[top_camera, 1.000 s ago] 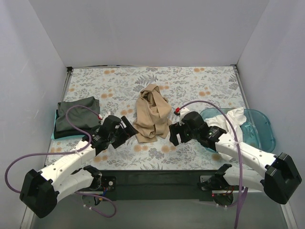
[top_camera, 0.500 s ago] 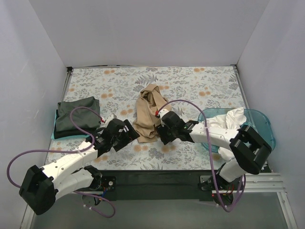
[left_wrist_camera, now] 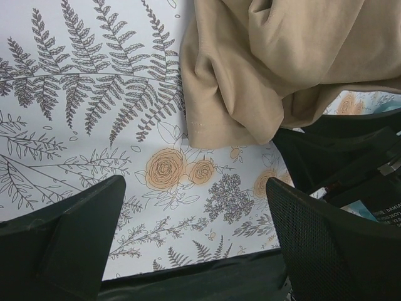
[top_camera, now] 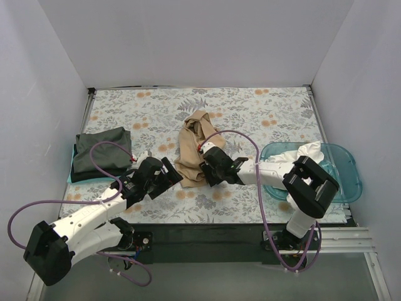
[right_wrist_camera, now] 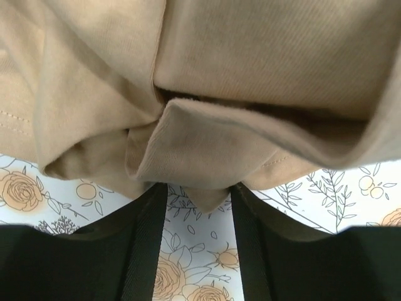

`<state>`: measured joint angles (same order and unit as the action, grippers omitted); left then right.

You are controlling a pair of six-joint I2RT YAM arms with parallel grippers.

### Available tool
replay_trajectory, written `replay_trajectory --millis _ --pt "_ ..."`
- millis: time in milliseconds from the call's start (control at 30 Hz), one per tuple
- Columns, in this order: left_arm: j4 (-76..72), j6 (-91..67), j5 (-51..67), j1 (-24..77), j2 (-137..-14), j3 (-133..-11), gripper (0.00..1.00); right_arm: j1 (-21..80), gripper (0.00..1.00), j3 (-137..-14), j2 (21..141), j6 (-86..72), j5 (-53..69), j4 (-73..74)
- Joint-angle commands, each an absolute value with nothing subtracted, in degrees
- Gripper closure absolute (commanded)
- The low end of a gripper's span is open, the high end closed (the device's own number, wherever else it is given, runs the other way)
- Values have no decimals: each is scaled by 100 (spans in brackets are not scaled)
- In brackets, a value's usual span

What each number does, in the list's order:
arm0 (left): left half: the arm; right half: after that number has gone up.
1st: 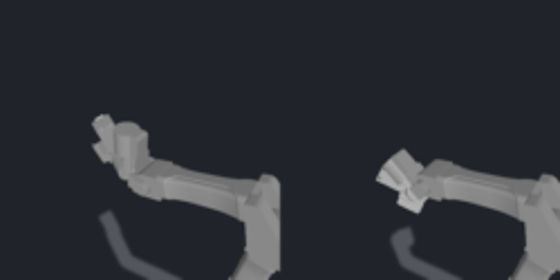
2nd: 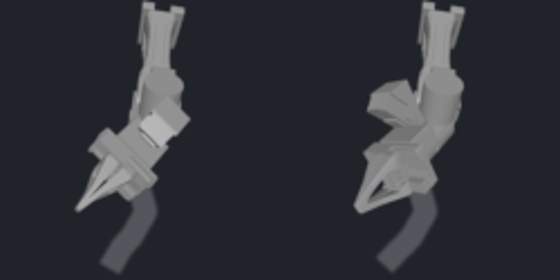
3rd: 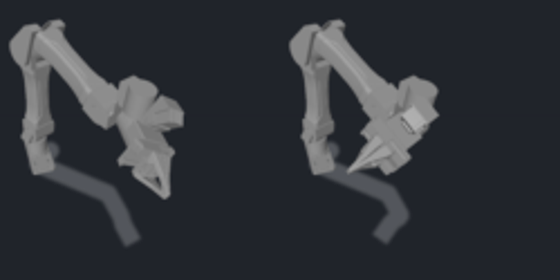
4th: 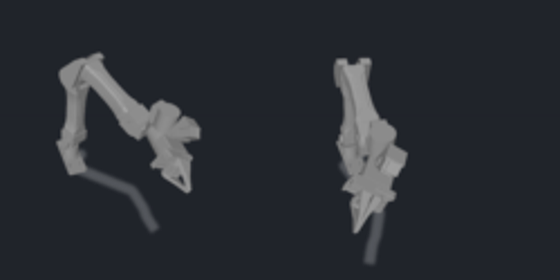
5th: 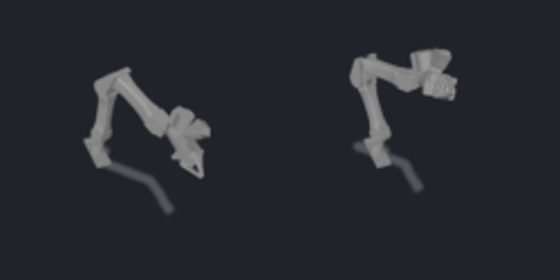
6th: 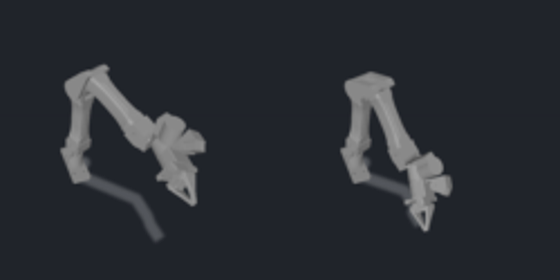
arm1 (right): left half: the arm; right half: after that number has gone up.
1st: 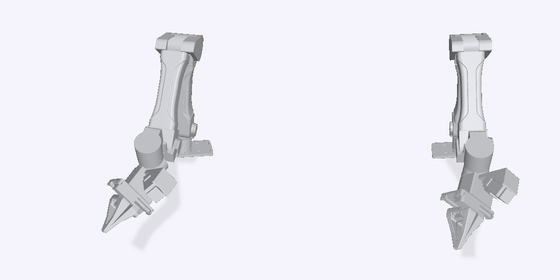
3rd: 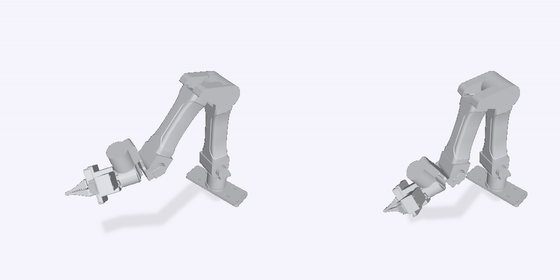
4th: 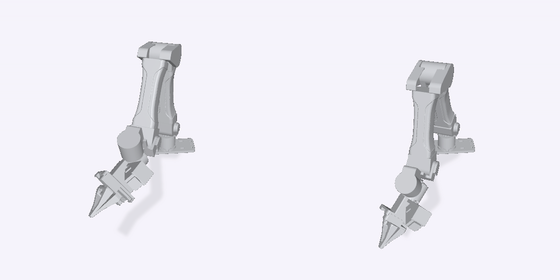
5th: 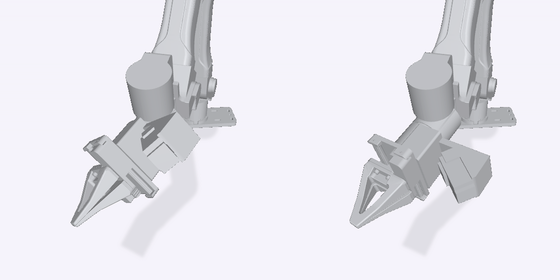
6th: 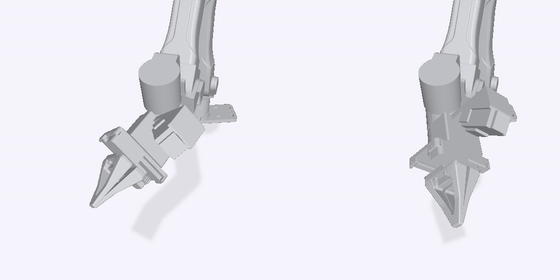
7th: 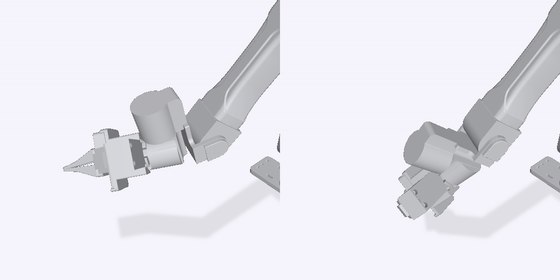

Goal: Fold and stack the t-shirts
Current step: Flatten the tshirt out

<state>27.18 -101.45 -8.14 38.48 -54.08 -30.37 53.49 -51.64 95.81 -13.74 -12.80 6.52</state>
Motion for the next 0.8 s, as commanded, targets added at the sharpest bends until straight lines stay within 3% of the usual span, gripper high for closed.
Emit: replay_trajectory --millis 0,33,100,133,200,500,767 --pt "2777 -10143 -958 3876 -5300 -2988 5 5335 50 -5238 9765 -1459 -1503 624" --pt "2786 -10143 -958 3876 -5300 -2988 5 5309 61 -5238 9782 -1476 -1468 615" --pt "2804 -10134 -958 3876 -5309 -2997 5 5282 73 -5221 9782 -1512 -1424 607" --pt "2804 -10142 -967 3885 -5309 -3014 5 5282 88 -5203 9765 -1520 -1406 615" --pt "2830 -10125 -984 3876 -5309 -3050 5 5265 98 -5177 9677 -1547 -1406 624" --pt "2786 -10020 -1177 4411 -5686 -3462 5 5247 99 -4799 7747 -1766 -1598 641" --pt "2628 -10046 -1731 5457 -6828 -4279 8 4422 99 -4211 6241 -1986 -1328 747"
